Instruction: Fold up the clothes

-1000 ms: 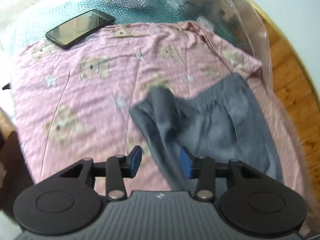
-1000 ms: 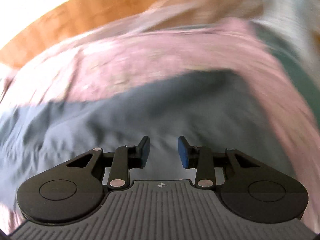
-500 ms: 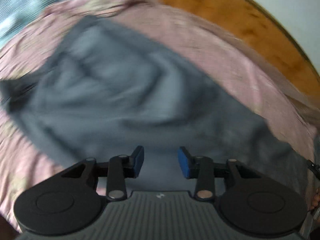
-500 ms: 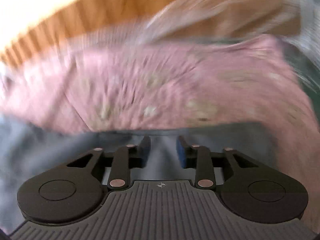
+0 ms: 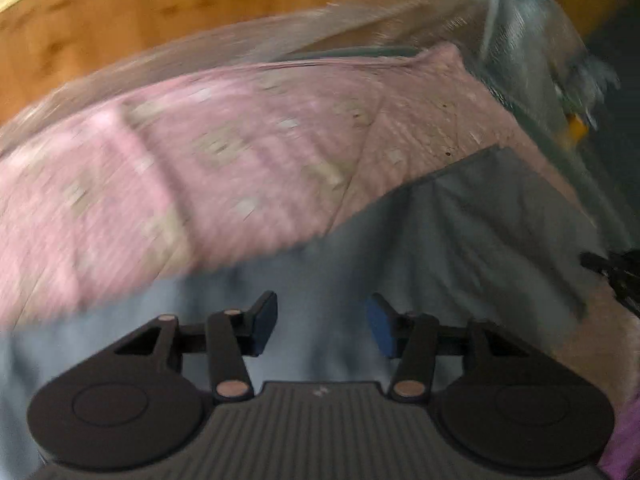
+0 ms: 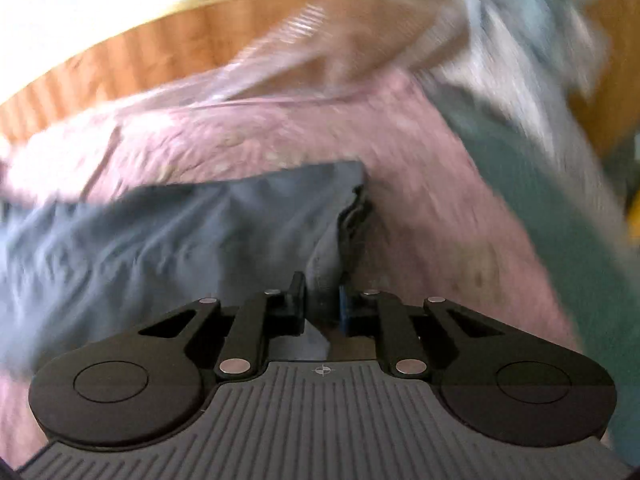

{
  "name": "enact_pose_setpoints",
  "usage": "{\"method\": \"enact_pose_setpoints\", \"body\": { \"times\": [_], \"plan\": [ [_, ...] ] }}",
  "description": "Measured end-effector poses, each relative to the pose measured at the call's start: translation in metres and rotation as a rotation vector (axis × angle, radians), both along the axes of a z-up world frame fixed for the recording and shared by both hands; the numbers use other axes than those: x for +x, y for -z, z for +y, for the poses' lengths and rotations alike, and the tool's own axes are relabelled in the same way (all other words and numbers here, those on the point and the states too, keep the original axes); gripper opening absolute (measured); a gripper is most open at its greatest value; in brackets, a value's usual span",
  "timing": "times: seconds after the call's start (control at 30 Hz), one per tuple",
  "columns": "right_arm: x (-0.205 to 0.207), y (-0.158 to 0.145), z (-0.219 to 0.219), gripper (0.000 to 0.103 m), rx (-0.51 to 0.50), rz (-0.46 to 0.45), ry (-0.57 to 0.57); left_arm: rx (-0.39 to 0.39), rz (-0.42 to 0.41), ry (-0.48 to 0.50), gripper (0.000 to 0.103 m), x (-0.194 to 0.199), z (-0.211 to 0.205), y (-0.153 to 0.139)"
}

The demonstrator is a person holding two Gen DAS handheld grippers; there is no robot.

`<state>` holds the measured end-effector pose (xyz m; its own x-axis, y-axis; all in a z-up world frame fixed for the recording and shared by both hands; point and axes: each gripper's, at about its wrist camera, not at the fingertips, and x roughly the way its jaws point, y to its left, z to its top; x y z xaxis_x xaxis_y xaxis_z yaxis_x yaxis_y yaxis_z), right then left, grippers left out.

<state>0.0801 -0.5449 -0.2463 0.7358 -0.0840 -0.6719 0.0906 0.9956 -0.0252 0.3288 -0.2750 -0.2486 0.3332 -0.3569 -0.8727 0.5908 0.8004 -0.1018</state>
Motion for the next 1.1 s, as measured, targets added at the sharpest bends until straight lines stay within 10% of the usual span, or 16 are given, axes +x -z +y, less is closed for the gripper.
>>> {"method": "enact_pose_setpoints", "body": {
  "times": [0.07,0.2,0.33,0.5,0.6,0.73,0.83,0.97,1.1],
  "plan": [
    [0.006,0.015,0.003,0.012,-0.045,0.03,-0.013,0.098,-0.002,0.048,0.025,0.013,-0.022,0.032],
    [0.01,0.042,-0.021,0.009,-0.052,0.051,0.028,0.088,-0.074,0.001,0.029,0.021,-0.019,0.04],
    [0.015,0.03,-0.023,0.009,-0.065,0.024,0.027,0.058,-0.07,-0.256,0.01,0.051,0.009,0.047],
    [0.021,0.047,-0.039,0.009,0.04,0.056,0.11,0.114,-0.073,-0.209,0.008,0.05,0.005,0.039],
    [0.024,0.042,-0.044,0.009,0.08,0.08,0.143,0.014,-0.139,-0.22,0.016,0.029,0.008,0.003],
    [0.027,0.031,-0.045,0.054,-0.036,0.123,0.181,-0.096,-0.073,-0.164,0.022,-0.016,0.019,-0.007],
    [0.034,-0.005,-0.028,0.05,-0.179,0.042,0.21,-0.056,-0.026,-0.129,0.022,-0.044,0.022,0.015],
    [0.103,0.008,0.045,0.037,-0.08,0.186,-0.195,-0.015,-0.057,-0.176,0.024,-0.04,0.019,0.04],
    [0.169,0.042,0.07,0.048,-0.085,0.206,-0.227,-0.01,-0.112,-0.22,0.02,-0.021,0.017,0.036]
  ]
}}
